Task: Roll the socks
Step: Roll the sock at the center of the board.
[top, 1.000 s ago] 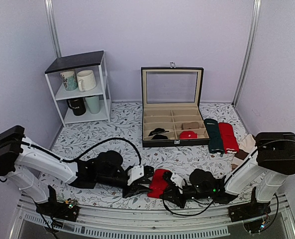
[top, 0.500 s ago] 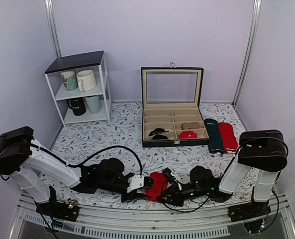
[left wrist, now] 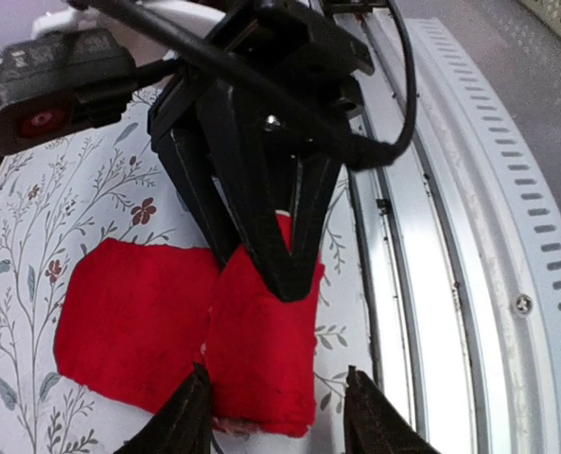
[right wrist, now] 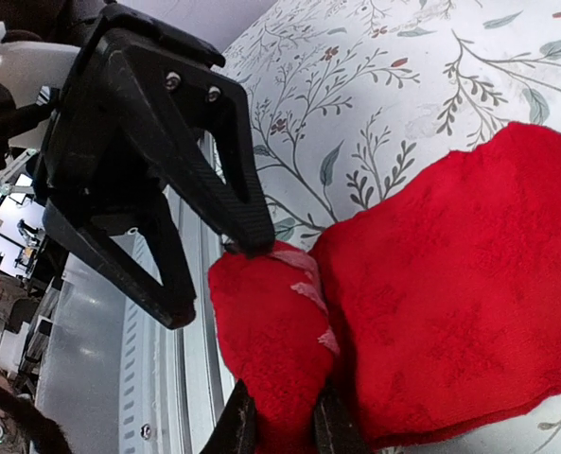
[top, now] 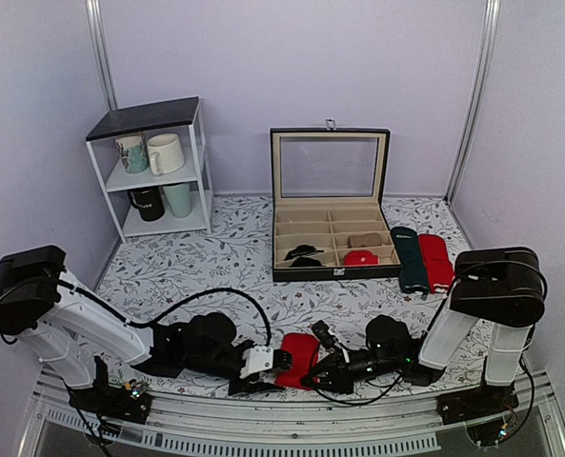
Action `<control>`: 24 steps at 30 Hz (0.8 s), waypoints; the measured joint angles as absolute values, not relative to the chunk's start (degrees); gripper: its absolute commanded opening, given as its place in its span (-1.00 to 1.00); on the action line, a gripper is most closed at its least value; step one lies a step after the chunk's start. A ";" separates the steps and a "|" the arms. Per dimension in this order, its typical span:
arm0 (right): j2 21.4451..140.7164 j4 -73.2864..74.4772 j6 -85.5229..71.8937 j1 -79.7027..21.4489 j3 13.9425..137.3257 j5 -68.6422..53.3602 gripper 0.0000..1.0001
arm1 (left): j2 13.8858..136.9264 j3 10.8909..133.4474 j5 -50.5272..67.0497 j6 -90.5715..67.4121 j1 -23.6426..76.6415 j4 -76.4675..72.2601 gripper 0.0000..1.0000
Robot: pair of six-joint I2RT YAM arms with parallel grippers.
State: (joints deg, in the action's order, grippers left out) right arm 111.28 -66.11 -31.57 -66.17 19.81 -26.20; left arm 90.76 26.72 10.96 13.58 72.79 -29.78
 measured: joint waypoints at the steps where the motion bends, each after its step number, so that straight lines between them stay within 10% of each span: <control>1: 111.37 -66.28 -31.75 -66.04 19.81 -26.39 -0.84 | 89.71 26.02 10.98 13.41 72.99 -29.74 0.10; 8: 111.48 -66.37 -32.27 -65.82 19.86 -26.96 -0.84 | 89.56 25.80 11.22 12.23 73.25 -29.61 0.52; 24: 111.70 -66.32 -32.49 -65.41 20.16 -27.83 -0.84 | 94.37 28.12 11.40 9.50 73.30 -28.82 0.14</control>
